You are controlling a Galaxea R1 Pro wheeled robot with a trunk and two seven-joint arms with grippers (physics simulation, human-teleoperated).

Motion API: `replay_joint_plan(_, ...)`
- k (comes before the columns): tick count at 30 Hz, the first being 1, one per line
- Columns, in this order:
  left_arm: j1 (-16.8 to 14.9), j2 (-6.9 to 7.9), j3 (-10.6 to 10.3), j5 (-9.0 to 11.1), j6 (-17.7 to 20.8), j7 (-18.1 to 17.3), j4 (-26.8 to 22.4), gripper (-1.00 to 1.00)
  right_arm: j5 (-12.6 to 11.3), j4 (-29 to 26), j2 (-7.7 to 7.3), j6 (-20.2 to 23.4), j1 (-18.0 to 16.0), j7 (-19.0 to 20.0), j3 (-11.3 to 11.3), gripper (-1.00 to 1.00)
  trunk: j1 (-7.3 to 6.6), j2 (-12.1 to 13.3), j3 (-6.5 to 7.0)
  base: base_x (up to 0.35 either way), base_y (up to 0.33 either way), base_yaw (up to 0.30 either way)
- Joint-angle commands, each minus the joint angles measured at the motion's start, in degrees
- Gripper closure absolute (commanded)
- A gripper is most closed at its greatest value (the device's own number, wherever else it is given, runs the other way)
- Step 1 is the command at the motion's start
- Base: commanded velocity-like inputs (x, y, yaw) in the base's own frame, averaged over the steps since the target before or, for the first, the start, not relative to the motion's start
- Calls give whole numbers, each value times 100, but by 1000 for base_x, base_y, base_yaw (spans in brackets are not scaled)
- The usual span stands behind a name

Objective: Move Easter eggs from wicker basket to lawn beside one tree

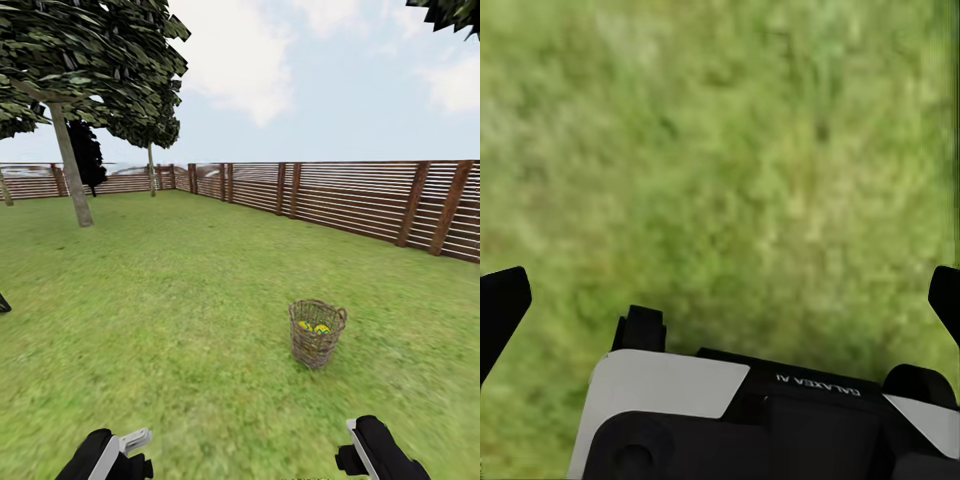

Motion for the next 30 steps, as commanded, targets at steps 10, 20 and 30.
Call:
replay_joint_plan(10, -1, -42, 4, 62, 24, 51, -10, -100, 44, -3, -1, 25, -5, 20, 2, -100, 0, -4, 29, 0, 0, -289)
replay_joint_plan(20, -1, -87, 4, 61, 24, 51, -10, -100, 44, -3, -8, 25, -4, 20, -5, -100, 0, -4, 64, 0, 0, -289)
replay_joint_plan(30, -1, -88, 4, 61, 24, 51, -9, -100, 44, -2, -16, 25, -5, 20, -13, -100, 0, -4, 101, 0, 0, -284)
